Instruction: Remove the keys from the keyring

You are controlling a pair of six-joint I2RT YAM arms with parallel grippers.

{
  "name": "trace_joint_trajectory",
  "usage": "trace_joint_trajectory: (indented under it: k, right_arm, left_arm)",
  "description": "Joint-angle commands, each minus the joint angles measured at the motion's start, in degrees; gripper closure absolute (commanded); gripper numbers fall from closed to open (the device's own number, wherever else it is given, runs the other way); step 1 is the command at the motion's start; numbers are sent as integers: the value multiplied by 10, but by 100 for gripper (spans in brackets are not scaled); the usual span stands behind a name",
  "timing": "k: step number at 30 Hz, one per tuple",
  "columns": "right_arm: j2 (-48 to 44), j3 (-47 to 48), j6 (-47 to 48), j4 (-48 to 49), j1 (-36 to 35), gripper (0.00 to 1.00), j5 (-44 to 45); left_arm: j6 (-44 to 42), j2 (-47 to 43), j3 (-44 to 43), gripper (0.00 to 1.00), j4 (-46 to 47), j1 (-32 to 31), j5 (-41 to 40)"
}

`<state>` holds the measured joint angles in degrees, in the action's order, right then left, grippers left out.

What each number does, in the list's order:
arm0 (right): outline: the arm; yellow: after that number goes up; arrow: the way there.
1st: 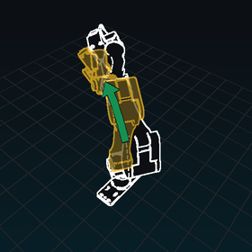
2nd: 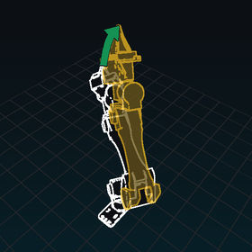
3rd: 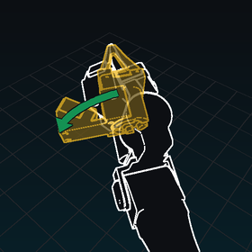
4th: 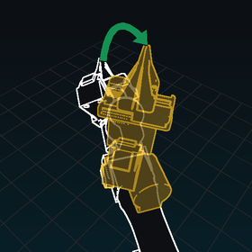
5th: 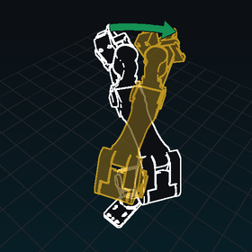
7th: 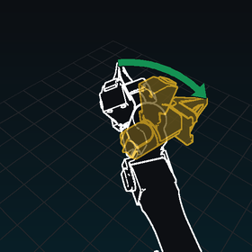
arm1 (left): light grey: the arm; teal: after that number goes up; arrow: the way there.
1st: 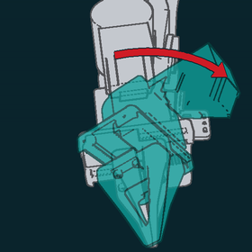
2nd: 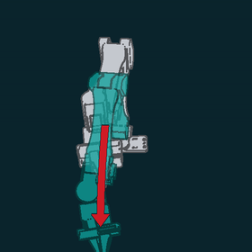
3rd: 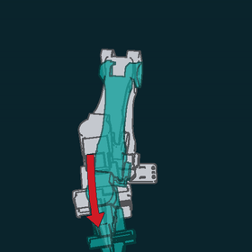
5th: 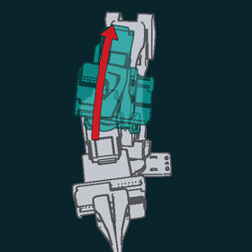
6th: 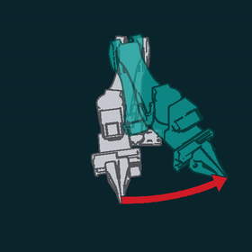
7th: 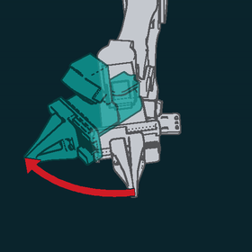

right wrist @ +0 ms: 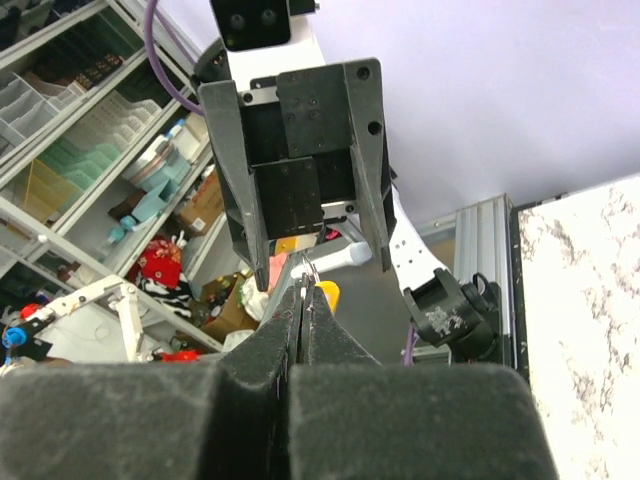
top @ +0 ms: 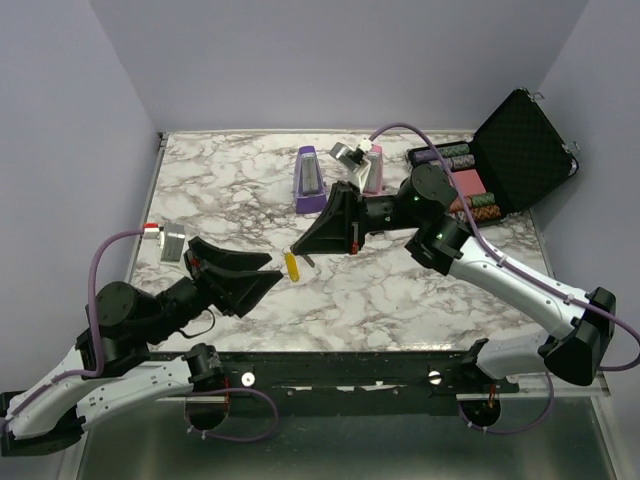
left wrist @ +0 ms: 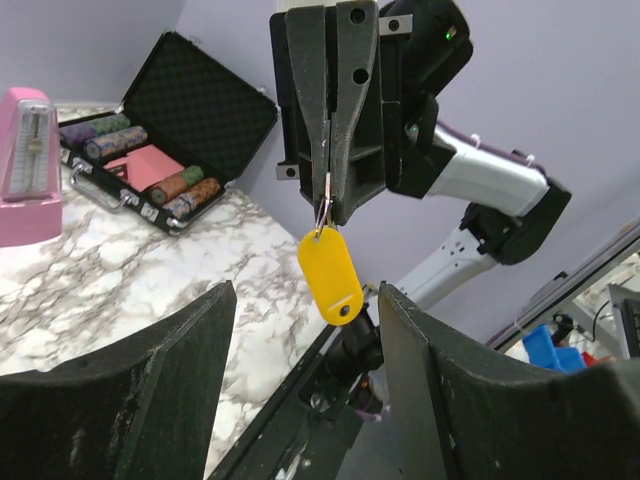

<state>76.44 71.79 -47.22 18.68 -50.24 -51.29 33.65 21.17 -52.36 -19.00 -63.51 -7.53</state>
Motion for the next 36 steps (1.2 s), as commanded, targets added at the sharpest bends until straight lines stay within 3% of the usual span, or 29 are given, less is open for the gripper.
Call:
trace_joint_trajectory:
  k: [1, 28, 36]
  right_arm:
    - [-12, -14, -47, 104, 0, 99, 22]
    - [-9, -24, -76, 139, -1, 99, 11]
    - [-9, -26, -74, 138, -1, 99, 8]
  left_arm:
    - [19, -17, 22, 33, 108, -2, -13]
    - [-14, 57, 3, 33, 158, -2, 26]
    - [-21, 57, 0, 42, 164, -2, 25]
